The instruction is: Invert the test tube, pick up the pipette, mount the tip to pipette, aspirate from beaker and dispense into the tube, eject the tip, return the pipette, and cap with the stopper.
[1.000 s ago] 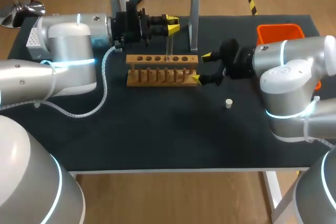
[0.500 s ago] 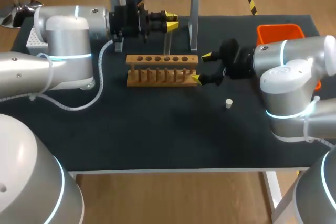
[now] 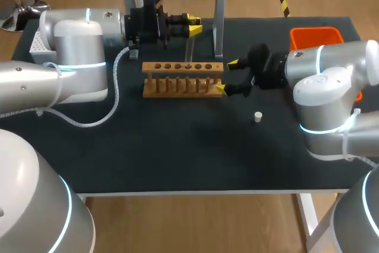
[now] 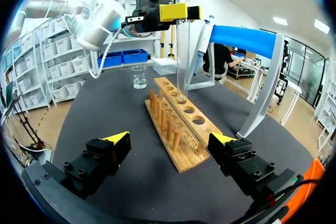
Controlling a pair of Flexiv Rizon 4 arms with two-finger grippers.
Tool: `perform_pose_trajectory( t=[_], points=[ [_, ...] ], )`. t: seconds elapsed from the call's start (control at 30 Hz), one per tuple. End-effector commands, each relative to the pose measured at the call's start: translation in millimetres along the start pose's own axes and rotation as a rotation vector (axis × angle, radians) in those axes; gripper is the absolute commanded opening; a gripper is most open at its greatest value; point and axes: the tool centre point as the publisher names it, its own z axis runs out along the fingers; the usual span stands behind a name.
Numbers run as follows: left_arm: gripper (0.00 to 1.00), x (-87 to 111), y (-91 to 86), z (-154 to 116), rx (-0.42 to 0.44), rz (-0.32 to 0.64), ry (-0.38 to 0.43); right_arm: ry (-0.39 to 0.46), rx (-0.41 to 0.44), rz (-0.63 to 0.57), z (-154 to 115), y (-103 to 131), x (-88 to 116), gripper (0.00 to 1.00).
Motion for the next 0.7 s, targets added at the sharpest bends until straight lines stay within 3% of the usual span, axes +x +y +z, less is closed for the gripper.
perform_pose_trajectory(
  t=[0.03,0.43,0.7],
  points=[
    [0.0,-0.8,3.8,3.3,0.007,0.001,-0.005,0.0,-0.001,0.0,-0.4,-0.6,0.0,1.0],
    [0.0,0.4,12.3,1.5,-0.006,-0.025,-0.014,0.0,-0.001,0.0,-0.4,-0.6,0.0,1.0],
    [0.0,2.3,16.5,0.6,-0.023,-0.04,-0.068,0.0,-0.001,0.0,-0.4,-0.6,0.0,1.0]
  ],
)
